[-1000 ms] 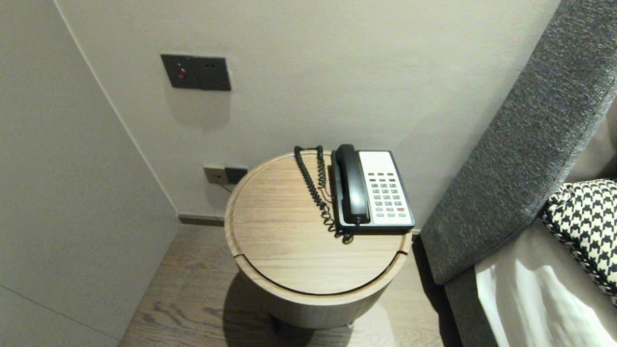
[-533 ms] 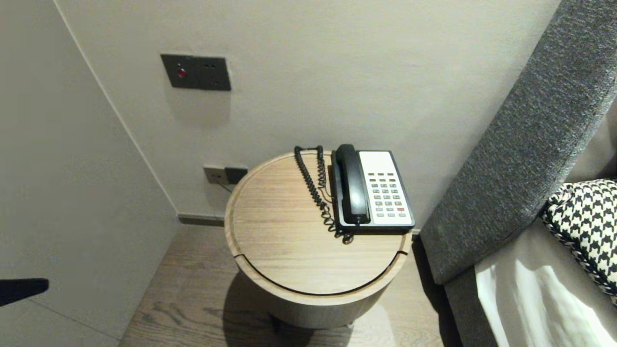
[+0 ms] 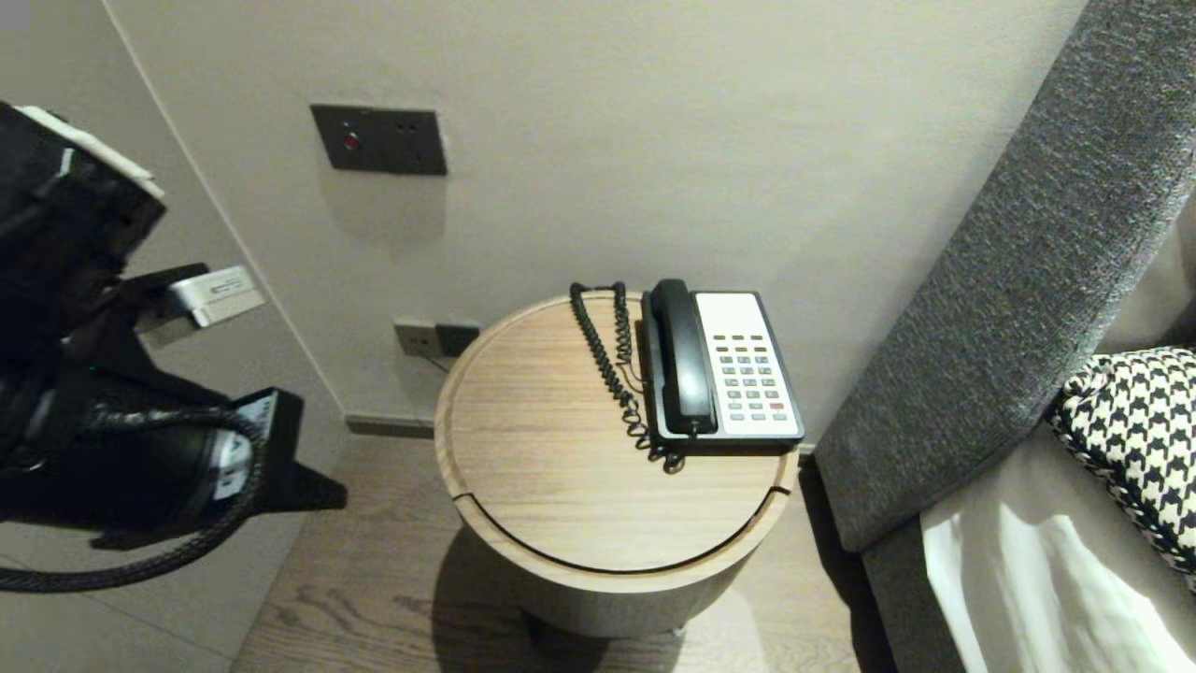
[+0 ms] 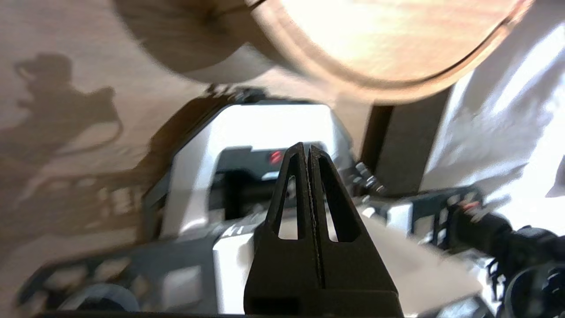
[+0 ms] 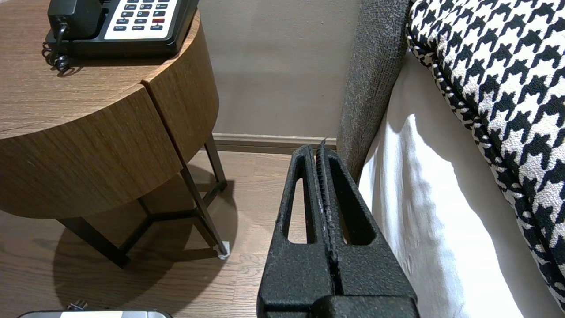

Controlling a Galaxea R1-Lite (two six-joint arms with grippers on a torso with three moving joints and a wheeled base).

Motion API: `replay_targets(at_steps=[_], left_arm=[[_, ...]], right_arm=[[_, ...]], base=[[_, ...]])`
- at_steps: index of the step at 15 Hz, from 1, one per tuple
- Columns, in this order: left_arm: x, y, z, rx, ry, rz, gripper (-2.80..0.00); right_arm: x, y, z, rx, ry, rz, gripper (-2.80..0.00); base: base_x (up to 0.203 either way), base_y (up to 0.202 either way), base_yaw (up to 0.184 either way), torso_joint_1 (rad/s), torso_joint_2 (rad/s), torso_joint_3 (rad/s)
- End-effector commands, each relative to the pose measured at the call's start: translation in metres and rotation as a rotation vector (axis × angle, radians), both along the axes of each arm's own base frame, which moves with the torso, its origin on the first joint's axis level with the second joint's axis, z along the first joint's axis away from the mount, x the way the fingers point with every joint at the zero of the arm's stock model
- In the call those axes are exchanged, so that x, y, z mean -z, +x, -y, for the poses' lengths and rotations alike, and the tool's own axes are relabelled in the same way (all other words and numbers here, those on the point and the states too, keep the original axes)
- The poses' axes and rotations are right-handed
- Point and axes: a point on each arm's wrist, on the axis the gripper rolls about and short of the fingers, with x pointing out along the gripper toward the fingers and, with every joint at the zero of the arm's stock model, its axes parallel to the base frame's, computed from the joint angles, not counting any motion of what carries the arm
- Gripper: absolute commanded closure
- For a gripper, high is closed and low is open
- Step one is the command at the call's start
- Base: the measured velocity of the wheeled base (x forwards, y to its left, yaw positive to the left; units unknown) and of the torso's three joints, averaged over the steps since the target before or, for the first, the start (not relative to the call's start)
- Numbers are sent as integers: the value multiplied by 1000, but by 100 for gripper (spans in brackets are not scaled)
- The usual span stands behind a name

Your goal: Open the nightstand drawer

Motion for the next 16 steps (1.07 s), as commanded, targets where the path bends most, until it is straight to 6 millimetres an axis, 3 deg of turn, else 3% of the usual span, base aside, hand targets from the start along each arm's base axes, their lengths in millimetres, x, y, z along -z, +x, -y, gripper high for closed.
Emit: replay_targets(at_steps=[1, 5, 7, 12, 16], left_arm=[[19, 25, 28, 30, 30, -50, 0], [58, 48, 52, 24, 79, -60, 0], [75, 50, 66, 40, 108, -59, 0], [96, 57, 93, 25, 98, -75, 0], [108, 58, 102, 17, 128, -59, 0]], right_arm=[[11, 3, 0, -1, 0, -38, 0], [11, 3, 0, 0, 0, -38, 0], [11, 3, 0, 0, 0, -38, 0], [11, 3, 0, -1, 0, -38, 0], [11, 3, 0, 1, 0, -38, 0]], base=[[0, 0, 0, 0, 0, 0], [0, 0, 0, 0, 0, 0], [0, 0, 0, 0, 0, 0], [0, 0, 0, 0, 0, 0], [0, 0, 0, 0, 0, 0]])
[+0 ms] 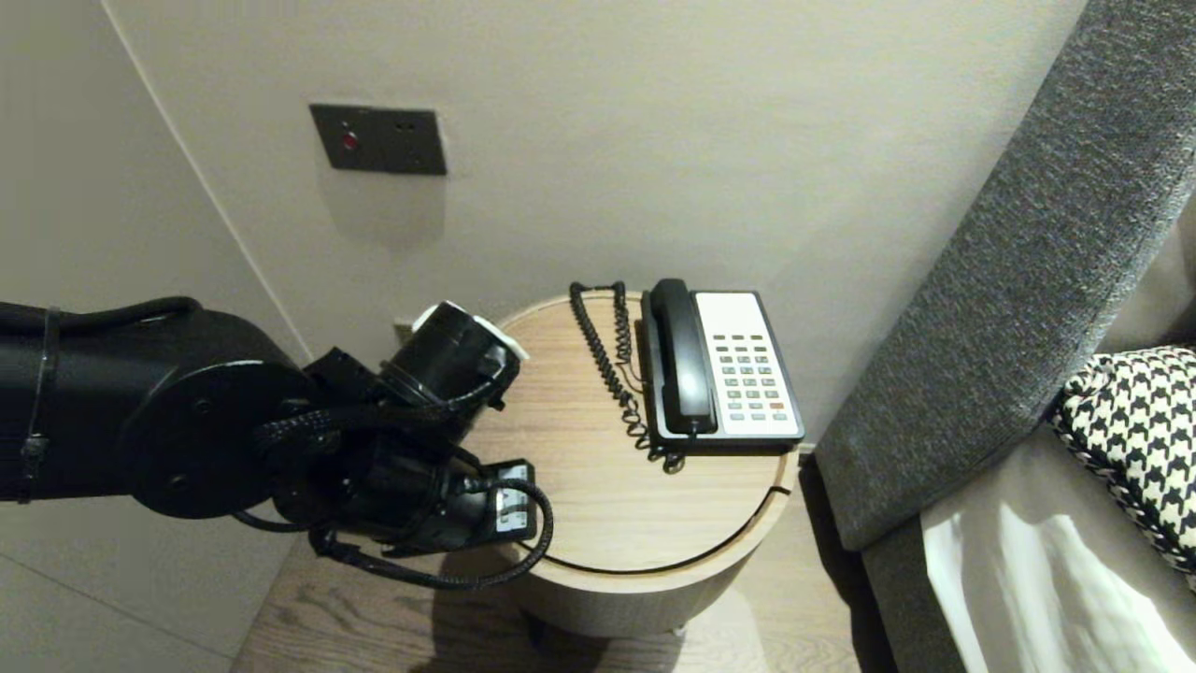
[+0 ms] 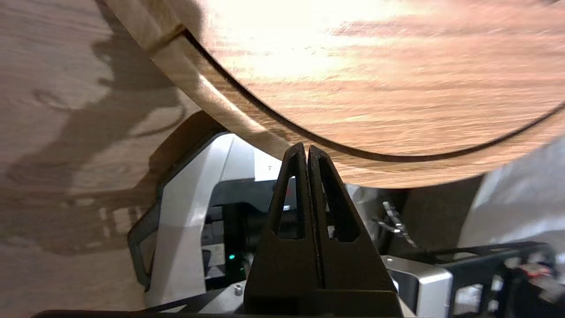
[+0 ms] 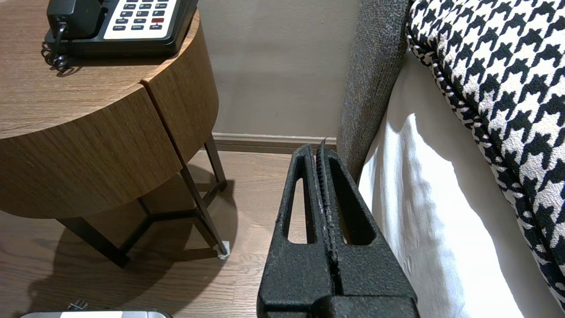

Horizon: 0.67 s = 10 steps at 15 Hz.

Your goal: Open the nightstand drawer

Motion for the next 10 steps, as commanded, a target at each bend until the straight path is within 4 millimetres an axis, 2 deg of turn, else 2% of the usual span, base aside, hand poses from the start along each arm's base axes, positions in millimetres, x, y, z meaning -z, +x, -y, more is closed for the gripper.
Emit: replay_targets(at_steps=[1, 10], left_arm=[[13, -1, 4, 4, 31, -25, 0], [27, -19, 9, 59, 78, -63, 0]], right_arm=[[11, 3, 0, 0, 0, -39, 0], [11, 3, 0, 1, 0, -39, 0]], base=[[0, 0, 0, 0, 0, 0], [0, 0, 0, 0, 0, 0]])
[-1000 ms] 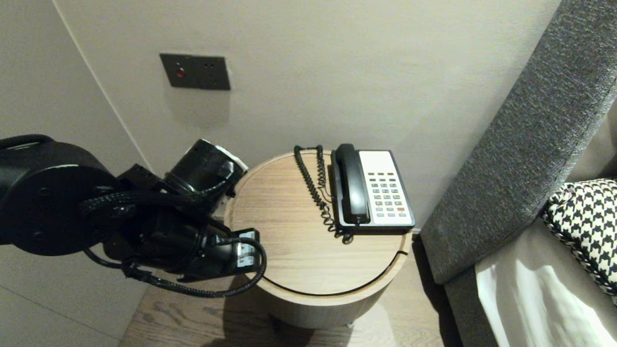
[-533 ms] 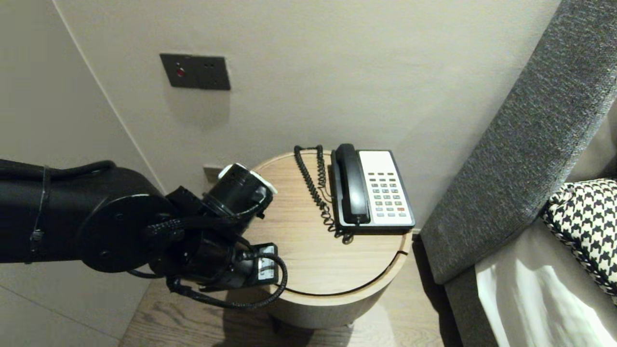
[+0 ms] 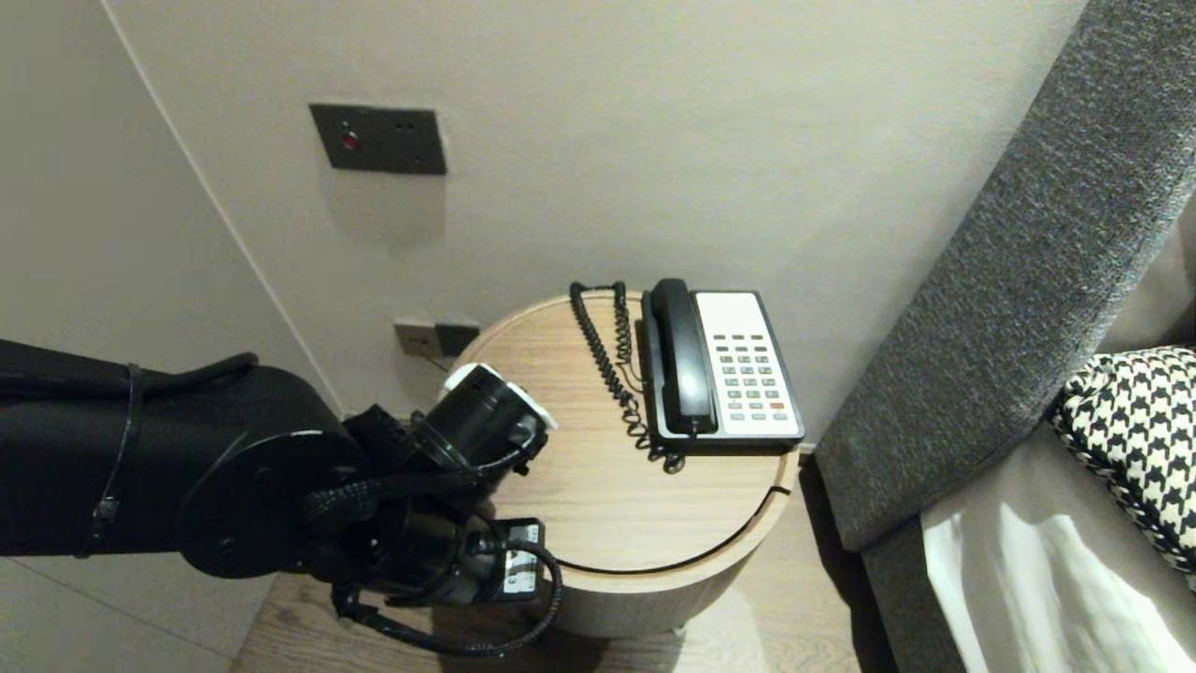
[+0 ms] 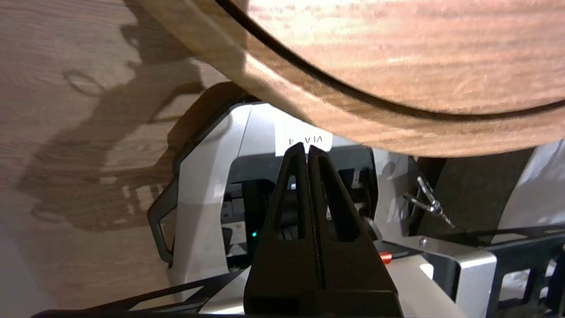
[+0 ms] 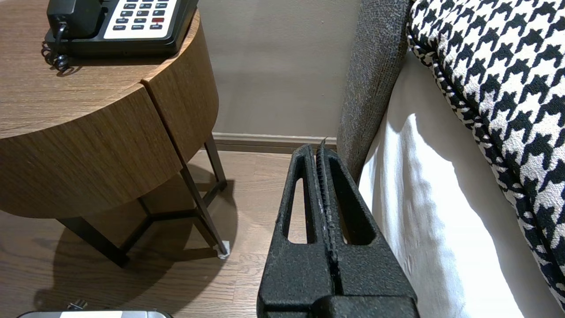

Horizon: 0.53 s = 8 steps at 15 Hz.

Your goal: Open the nightstand drawer

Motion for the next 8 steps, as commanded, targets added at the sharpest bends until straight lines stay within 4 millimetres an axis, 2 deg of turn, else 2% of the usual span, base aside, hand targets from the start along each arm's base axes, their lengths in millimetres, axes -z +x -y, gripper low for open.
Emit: replay_targets(at_steps=[1, 6, 8], left_arm=[[-3, -3, 2, 7, -8, 5, 0], [-18, 0, 7, -5, -56, 99, 0], [-19, 5, 11, -15, -67, 154, 0]], right_arm=[[11, 3, 0, 1, 0, -39, 0], [11, 3, 0, 1, 0, -39, 0], [11, 3, 0, 1, 0, -39, 0]], base=[[0, 0, 0, 0, 0, 0], [0, 0, 0, 0, 0, 0], [0, 0, 0, 0, 0, 0]])
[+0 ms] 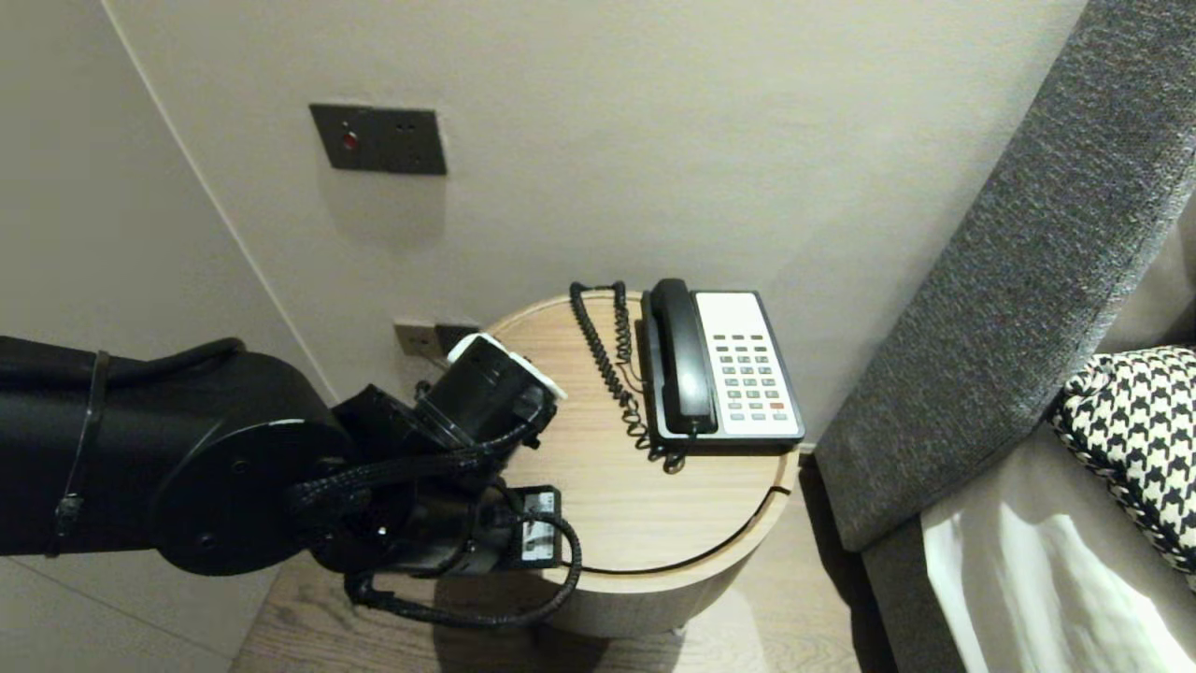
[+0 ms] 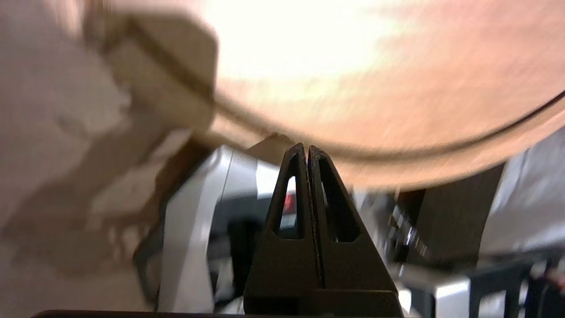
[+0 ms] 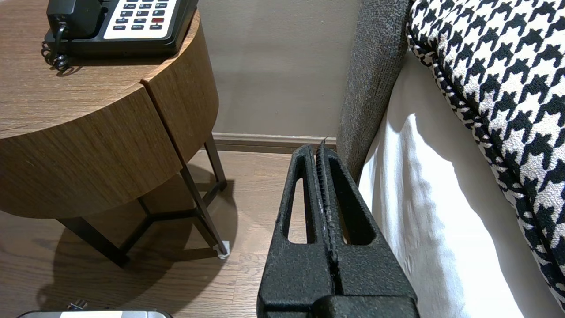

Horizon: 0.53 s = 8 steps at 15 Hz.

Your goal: Open the nightstand drawer

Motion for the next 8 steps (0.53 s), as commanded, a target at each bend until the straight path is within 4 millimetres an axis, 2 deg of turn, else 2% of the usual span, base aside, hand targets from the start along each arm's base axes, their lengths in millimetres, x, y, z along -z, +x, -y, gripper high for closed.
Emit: replay_targets(at_steps=[1, 4, 8], left_arm=[[1, 3, 3, -8, -6, 26, 0], [19, 10, 11, -6, 31, -5, 0], [24, 7, 13, 4, 36, -12, 0]], right_arm=[[11, 3, 0, -1, 0, -38, 0], [11, 3, 0, -1, 0, -38, 0], [11, 3, 0, 1, 0, -38, 0]], base=[[0, 0, 0, 0, 0, 0], [0, 0, 0, 0, 0, 0], [0, 0, 0, 0, 0, 0]])
